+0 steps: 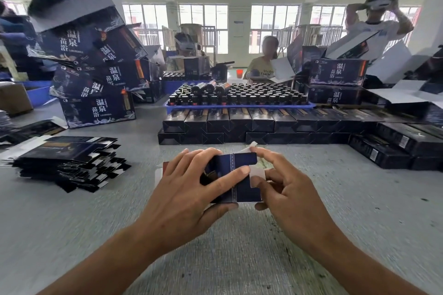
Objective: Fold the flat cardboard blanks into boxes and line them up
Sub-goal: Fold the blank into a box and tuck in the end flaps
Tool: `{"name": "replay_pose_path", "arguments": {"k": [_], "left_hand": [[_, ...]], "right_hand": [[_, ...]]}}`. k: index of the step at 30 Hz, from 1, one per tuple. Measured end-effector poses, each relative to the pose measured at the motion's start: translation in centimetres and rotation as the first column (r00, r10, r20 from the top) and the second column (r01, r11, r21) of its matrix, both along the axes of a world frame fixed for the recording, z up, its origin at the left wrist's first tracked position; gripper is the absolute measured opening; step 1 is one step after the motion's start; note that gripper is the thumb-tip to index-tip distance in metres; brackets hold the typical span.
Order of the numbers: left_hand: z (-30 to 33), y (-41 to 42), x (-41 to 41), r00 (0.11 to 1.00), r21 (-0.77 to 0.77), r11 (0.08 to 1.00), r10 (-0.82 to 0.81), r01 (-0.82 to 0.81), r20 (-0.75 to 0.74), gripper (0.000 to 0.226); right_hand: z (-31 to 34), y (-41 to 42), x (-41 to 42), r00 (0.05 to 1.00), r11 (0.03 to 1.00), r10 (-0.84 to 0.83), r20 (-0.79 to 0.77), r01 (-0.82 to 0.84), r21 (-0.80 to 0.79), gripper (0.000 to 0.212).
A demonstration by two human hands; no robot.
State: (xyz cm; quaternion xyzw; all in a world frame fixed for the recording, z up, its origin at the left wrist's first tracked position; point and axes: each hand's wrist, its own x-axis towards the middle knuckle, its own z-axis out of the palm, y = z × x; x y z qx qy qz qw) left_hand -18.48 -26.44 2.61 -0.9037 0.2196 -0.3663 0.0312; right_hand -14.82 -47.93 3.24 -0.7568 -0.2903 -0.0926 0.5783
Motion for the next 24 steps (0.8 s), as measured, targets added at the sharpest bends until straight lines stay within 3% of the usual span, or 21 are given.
{"name": "replay_pose_path", "arguments": {"k": [11, 18, 24], "left_hand": [[0.61, -0.11, -0.23, 0.999, -0.019, 1.0, 0.019, -0.018, 0.048, 0.057], [0.62, 0.13, -0.29, 0.998, -0.063, 0.997, -0.049, 0.05, 0.026, 0.047], [0.67, 0.08, -0.33, 0.996, -0.091, 0.992, -0.085, 0.087, 0.025, 0.042]], "right_hand": [[0.05, -0.04, -0.46, 0.988, 0.997, -0.07, 0.137, 0.072, -0.01, 0.06], [-0.43, 0.06, -0.33, 0.986, 0.994, -0.11, 0.122, 0.11, 0.008, 0.048], [-0.35, 0.0, -0.57, 0.97, 0.987, -0.119, 0.21, 0.138, -0.079, 0.05]]}}
